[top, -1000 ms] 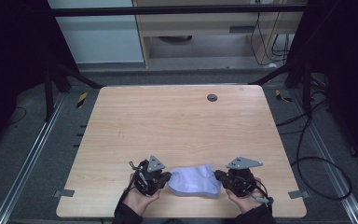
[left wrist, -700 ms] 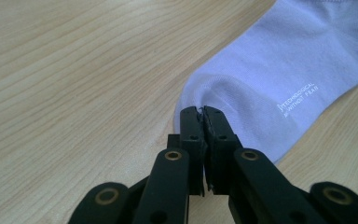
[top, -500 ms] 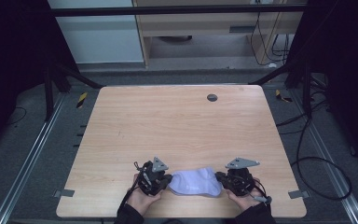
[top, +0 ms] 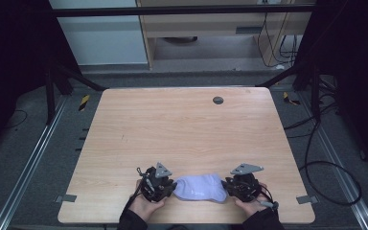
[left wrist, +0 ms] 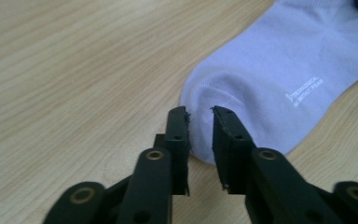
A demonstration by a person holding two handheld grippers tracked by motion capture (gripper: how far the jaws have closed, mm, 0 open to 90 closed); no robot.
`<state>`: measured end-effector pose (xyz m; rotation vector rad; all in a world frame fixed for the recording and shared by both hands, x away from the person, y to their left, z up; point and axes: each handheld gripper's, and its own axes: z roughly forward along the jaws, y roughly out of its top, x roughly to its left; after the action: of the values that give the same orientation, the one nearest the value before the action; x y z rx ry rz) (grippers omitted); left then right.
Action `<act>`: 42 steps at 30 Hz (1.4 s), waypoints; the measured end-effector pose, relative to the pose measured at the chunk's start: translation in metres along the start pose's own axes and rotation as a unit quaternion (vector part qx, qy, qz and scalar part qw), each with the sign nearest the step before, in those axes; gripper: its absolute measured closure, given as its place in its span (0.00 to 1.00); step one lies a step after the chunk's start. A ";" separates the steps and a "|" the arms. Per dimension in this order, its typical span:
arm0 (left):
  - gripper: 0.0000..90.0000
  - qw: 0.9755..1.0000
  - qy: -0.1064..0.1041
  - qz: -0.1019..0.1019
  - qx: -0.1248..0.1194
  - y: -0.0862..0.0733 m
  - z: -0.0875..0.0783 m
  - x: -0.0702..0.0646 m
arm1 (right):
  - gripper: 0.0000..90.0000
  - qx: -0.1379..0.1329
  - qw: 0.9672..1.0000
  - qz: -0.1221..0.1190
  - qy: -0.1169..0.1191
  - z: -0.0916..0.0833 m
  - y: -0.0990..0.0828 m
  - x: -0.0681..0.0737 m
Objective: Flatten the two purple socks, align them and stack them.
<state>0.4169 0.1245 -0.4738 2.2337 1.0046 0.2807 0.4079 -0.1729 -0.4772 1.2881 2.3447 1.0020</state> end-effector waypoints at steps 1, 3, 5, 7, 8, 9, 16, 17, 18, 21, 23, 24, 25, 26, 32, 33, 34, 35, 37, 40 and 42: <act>0.81 1.000 0.002 0.003 -0.004 0.001 -0.002 0.000 | 0.79 0.000 1.000 0.000 0.000 0.000 0.000 0.000; 0.80 1.000 0.004 0.006 -0.020 0.003 -0.009 -0.001 | 0.79 -0.020 1.000 -0.001 0.000 -0.005 0.001 0.000; 0.78 0.999 0.006 0.009 -0.035 0.007 -0.013 -0.004 | 0.80 -0.044 0.999 -0.005 0.002 -0.010 0.003 0.000; 0.78 0.998 0.004 0.018 -0.058 0.012 -0.015 -0.008 | 0.85 -0.059 0.998 -0.009 0.011 -0.012 0.004 0.003; 0.79 0.998 0.004 0.022 -0.061 0.014 -0.015 -0.010 | 0.89 -0.063 0.998 -0.011 0.021 -0.012 0.004 0.004; 0.80 0.998 0.003 0.025 -0.064 0.016 -0.013 -0.013 | 0.91 -0.063 0.998 -0.011 0.028 -0.011 0.004 0.006; 0.87 0.998 -0.011 0.060 -0.032 0.021 0.019 -0.024 | 1.00 -0.018 0.998 -0.030 0.052 0.008 -0.003 0.008; 0.87 0.998 -0.013 0.058 -0.026 0.019 0.023 -0.023 | 1.00 -0.018 0.998 -0.030 0.052 0.008 -0.003 0.008; 0.87 0.998 -0.015 0.058 -0.017 0.016 0.027 -0.022 | 1.00 -0.014 0.998 -0.029 0.055 0.010 -0.004 0.007; 0.88 0.998 -0.021 0.058 -0.015 0.012 0.029 -0.021 | 1.00 -0.001 0.998 -0.032 0.056 0.014 -0.008 0.006; 0.88 0.998 -0.021 0.057 -0.014 0.012 0.029 -0.022 | 1.00 0.009 0.998 -0.034 0.057 0.016 -0.009 0.006; 0.88 0.998 -0.019 0.061 -0.013 0.011 0.028 -0.022 | 1.00 0.010 0.998 -0.036 0.058 0.017 -0.010 0.006; 0.88 0.998 -0.019 0.060 -0.014 0.011 0.028 -0.022 | 1.00 0.011 0.998 -0.037 0.056 0.017 -0.010 0.006; 0.87 0.998 -0.019 0.059 -0.015 0.011 0.028 -0.022 | 1.00 0.010 0.998 -0.038 0.054 0.017 -0.009 0.007; 0.77 0.998 -0.029 0.042 -0.036 0.015 0.018 -0.017 | 0.94 -0.007 0.998 -0.036 0.055 0.011 -0.007 0.005; 0.74 0.998 -0.029 0.037 -0.043 0.016 0.016 -0.015 | 0.93 -0.014 0.998 -0.030 0.054 0.009 -0.006 0.004; 0.73 0.998 -0.024 0.034 -0.049 0.017 0.013 -0.012 | 0.92 -0.022 0.998 -0.027 0.054 0.007 -0.005 0.002; 0.71 0.998 -0.021 0.033 -0.052 0.017 0.011 -0.010 | 0.90 -0.030 0.998 -0.024 0.048 0.005 -0.005 -0.001; 0.67 0.998 -0.008 0.027 -0.065 0.017 0.005 -0.003 | 0.87 -0.047 0.998 -0.019 0.040 0.002 -0.005 -0.006; 0.62 0.997 0.011 0.020 -0.076 0.014 -0.001 0.008 | 0.78 -0.065 0.998 -0.009 0.017 -0.002 -0.005 -0.014; 0.58 0.996 0.023 0.017 -0.081 0.012 -0.005 0.016 | 0.70 -0.069 0.998 0.002 0.002 -0.003 -0.006 -0.021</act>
<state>0.4328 0.1325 -0.4630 2.1063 0.9336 0.4148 0.4142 -0.1941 -0.4811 1.2404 2.2325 1.1485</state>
